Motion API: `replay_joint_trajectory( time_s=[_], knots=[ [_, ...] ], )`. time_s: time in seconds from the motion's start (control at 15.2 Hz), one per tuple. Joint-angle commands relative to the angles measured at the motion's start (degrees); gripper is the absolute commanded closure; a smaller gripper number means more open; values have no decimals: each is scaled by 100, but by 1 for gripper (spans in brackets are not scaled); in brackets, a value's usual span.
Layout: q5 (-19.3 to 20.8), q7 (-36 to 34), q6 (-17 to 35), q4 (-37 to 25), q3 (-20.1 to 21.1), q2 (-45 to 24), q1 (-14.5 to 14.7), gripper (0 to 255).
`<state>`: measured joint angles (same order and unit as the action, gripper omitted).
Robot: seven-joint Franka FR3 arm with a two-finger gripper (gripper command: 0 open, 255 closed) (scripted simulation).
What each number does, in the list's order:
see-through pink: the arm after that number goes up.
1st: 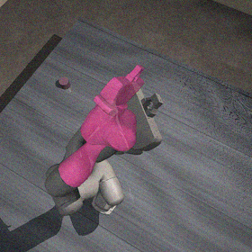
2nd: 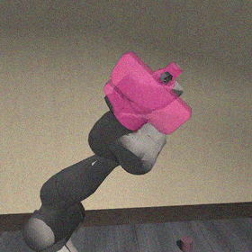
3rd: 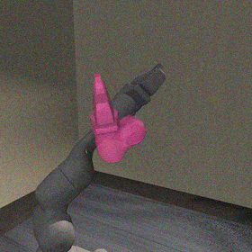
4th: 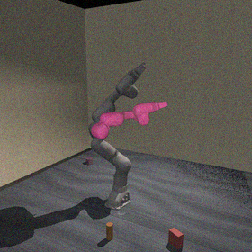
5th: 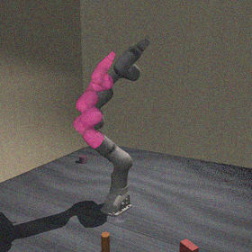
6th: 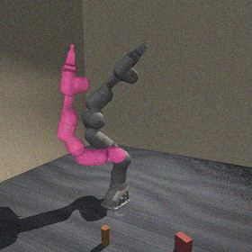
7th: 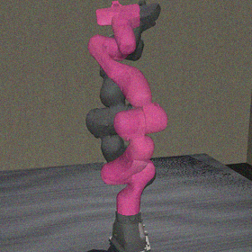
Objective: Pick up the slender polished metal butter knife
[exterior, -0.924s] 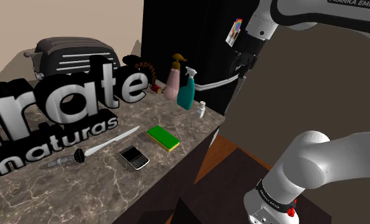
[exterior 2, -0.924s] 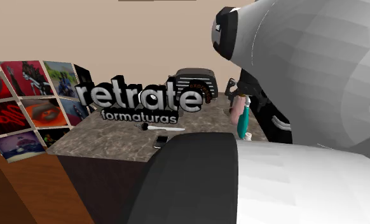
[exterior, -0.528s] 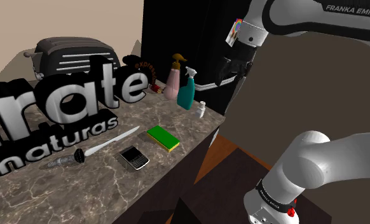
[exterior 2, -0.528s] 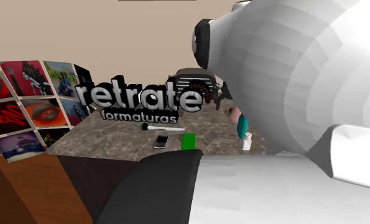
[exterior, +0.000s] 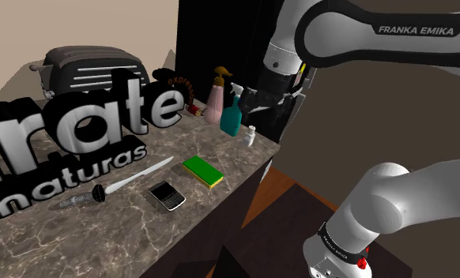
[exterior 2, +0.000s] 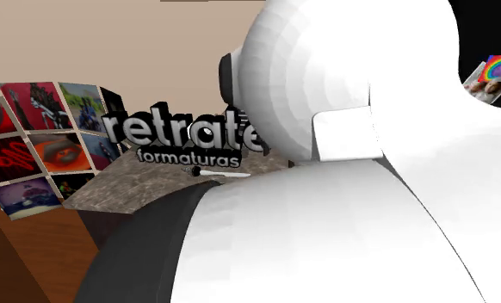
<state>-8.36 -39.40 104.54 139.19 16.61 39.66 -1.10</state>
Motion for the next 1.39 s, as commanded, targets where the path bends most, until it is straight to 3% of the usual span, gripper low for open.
replay_joint_trajectory(
  time_s=[0.0, 0.33, 0.66, 1.06, 1.32],
  knots=[
    [-133, -607, 189, -37, 352, -254, -44, 0],
    [-271, -2056, 587, -391, 1195, -1079, -246, 0],
    [-37, -3612, 961, -990, 2037, -2189, -577, 0],
    [1010, -5782, 1224, -2013, 2824, -3976, -829, 0],
    [1923, -7191, 1149, -2897, 2802, -5293, -476, 0]
  ],
)
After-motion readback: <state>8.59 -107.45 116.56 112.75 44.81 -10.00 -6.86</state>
